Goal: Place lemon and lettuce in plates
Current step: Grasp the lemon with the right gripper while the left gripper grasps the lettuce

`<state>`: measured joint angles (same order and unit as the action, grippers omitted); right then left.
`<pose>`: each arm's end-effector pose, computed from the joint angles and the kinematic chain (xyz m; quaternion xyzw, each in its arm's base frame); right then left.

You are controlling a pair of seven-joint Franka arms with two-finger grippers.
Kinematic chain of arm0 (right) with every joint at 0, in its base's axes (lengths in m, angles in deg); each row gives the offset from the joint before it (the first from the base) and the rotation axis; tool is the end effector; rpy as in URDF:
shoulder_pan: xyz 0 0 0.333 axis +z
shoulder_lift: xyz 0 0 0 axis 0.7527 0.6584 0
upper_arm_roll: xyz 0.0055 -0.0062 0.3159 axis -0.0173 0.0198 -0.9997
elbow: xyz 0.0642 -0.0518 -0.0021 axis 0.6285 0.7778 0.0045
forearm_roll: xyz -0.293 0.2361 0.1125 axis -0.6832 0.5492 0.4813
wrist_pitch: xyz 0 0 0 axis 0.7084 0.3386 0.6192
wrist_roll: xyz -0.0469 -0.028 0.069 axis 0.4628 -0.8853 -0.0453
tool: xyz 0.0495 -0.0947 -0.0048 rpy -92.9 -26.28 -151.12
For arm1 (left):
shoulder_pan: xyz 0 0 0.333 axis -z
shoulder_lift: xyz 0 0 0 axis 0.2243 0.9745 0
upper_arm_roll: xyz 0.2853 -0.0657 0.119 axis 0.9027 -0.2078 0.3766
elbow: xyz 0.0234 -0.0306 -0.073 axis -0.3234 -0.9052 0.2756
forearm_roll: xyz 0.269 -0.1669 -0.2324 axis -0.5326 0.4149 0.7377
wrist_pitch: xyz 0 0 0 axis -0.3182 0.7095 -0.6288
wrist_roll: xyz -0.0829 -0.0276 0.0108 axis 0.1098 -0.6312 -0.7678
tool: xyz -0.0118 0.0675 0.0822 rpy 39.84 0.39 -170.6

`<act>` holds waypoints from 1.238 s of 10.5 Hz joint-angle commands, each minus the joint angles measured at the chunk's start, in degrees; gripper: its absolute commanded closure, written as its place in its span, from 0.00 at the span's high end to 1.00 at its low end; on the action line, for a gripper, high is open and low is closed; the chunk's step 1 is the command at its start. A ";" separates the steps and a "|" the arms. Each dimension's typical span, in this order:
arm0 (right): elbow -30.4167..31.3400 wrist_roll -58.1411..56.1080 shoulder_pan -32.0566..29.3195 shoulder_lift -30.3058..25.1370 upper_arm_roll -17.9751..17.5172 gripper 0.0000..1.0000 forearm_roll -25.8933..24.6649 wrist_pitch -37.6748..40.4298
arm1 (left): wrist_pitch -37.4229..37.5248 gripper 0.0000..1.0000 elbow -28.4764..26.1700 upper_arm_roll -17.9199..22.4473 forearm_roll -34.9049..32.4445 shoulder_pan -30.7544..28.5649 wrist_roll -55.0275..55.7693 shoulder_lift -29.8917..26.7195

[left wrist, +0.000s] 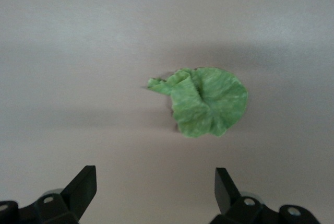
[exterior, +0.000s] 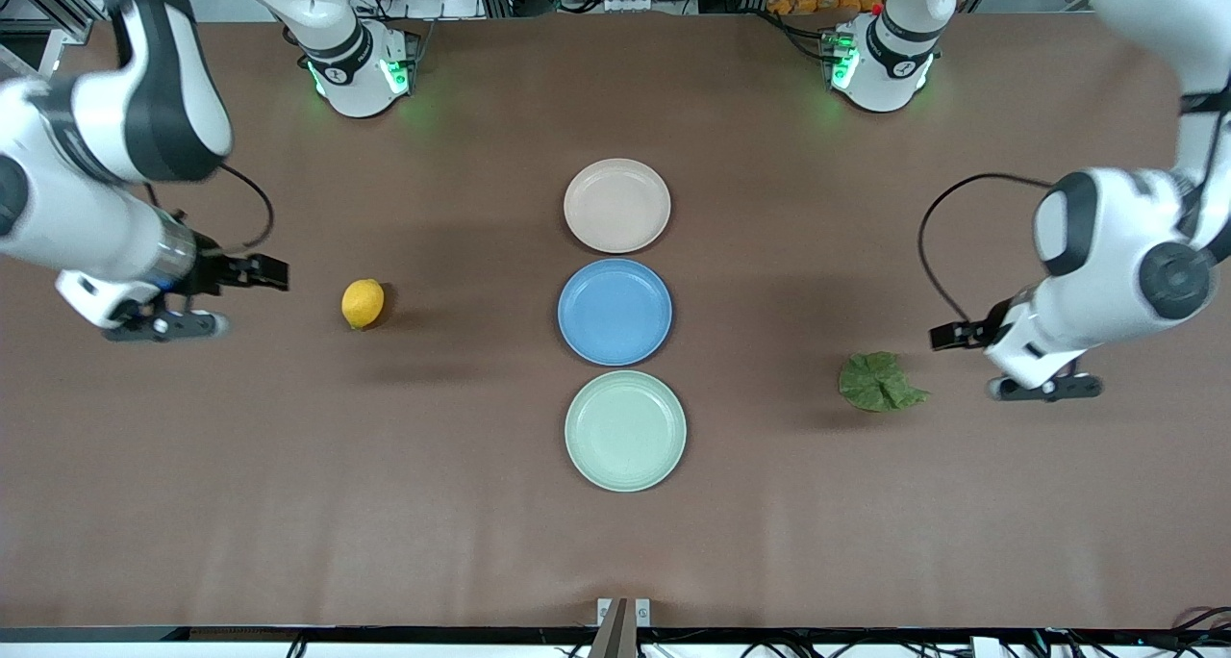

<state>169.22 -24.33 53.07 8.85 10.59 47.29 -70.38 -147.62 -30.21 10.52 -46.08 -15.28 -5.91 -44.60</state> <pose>0.5804 0.0401 0.4064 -0.9942 -0.0134 0.1051 0.0162 0.6318 -0.0431 0.3127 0.9983 0.0073 -0.0568 0.0074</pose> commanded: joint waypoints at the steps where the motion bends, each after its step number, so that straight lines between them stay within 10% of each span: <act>1: 8.93 1.66 -0.20 0.55 -0.43 1.00 4.30 -10.46 | -4.87 1.00 1.00 -0.07 1.00 0.74 1.18 5.36; 13: 17.60 1.84 1.03 13.02 -0.87 1.00 8.60 -27.40 | -14.91 0.97 1.45 -0.15 0.83 2.93 2.41 15.13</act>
<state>186.37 -23.23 53.73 21.25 9.78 53.90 -96.93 -162.03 -29.82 10.18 -46.07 -12.56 -3.85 -30.26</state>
